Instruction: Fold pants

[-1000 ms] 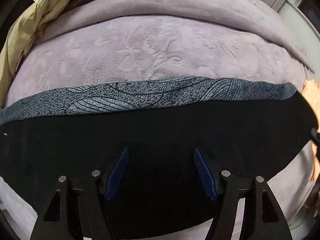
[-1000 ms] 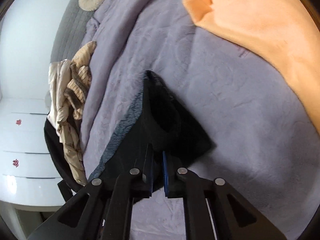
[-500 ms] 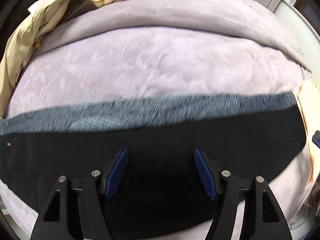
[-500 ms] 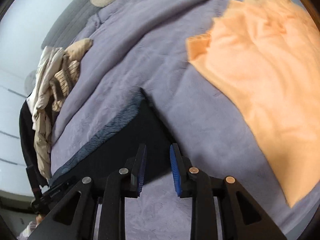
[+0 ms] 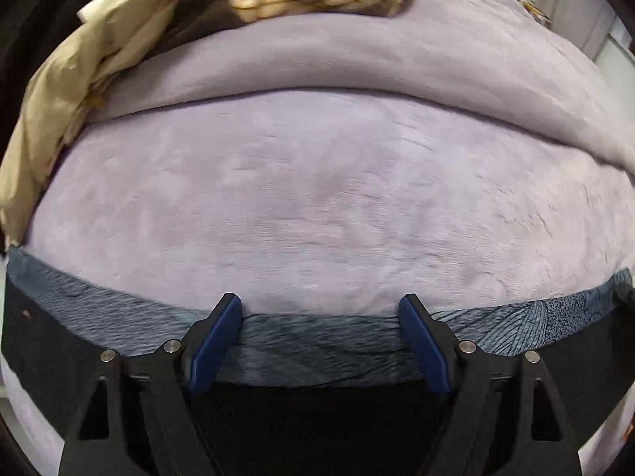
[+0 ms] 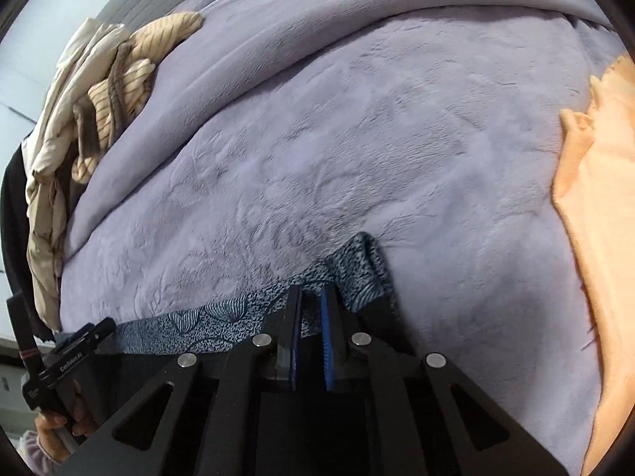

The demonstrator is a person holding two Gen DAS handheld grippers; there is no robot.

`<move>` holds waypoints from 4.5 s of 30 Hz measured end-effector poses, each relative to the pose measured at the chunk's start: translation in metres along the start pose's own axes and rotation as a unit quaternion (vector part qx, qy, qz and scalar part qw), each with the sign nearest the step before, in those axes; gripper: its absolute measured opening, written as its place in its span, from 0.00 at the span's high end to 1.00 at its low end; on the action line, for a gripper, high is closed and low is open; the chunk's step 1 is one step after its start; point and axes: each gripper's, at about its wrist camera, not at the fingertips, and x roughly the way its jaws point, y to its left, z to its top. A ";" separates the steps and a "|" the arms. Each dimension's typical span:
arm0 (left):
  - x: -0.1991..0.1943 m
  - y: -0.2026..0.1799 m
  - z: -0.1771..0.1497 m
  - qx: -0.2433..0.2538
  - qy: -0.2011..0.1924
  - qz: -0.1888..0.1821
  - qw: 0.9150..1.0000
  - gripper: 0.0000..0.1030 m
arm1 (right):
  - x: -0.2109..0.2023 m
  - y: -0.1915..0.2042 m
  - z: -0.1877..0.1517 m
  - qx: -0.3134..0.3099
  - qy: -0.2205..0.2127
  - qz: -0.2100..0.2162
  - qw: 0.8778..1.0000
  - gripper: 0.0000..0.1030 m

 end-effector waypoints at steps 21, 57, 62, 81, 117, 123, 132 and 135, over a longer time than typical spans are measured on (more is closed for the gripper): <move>-0.028 0.239 -0.080 -0.040 0.047 0.108 0.992 0.20 | 0.001 0.146 -0.206 0.043 0.147 0.221 0.963 0.62; -0.021 0.300 -0.092 0.034 -0.019 -0.020 0.999 0.00 | -0.003 0.267 -0.236 -0.123 0.071 0.078 0.987 0.79; 0.015 0.242 -0.105 0.086 0.005 -0.001 0.996 0.00 | 0.026 0.244 -0.206 -0.152 0.054 -0.029 0.987 0.80; -0.038 0.245 -0.122 0.085 0.072 0.016 0.994 0.00 | -0.035 0.176 -0.232 -0.081 0.091 -0.036 0.992 0.57; -0.147 0.063 -0.129 0.076 0.106 -0.023 0.991 0.00 | -0.061 -0.033 -0.087 0.110 -0.006 -0.056 0.992 0.91; -0.156 0.031 -0.125 0.069 0.098 -0.020 0.993 0.00 | -0.071 -0.045 -0.086 0.119 0.021 -0.072 0.990 0.73; -0.166 0.013 -0.128 0.067 0.096 -0.003 0.993 0.00 | -0.085 0.008 -0.084 -0.034 0.006 -0.077 0.996 0.57; -0.172 0.014 -0.130 0.064 0.092 0.008 0.994 0.00 | -0.063 0.016 -0.078 -0.052 0.027 -0.077 0.995 0.57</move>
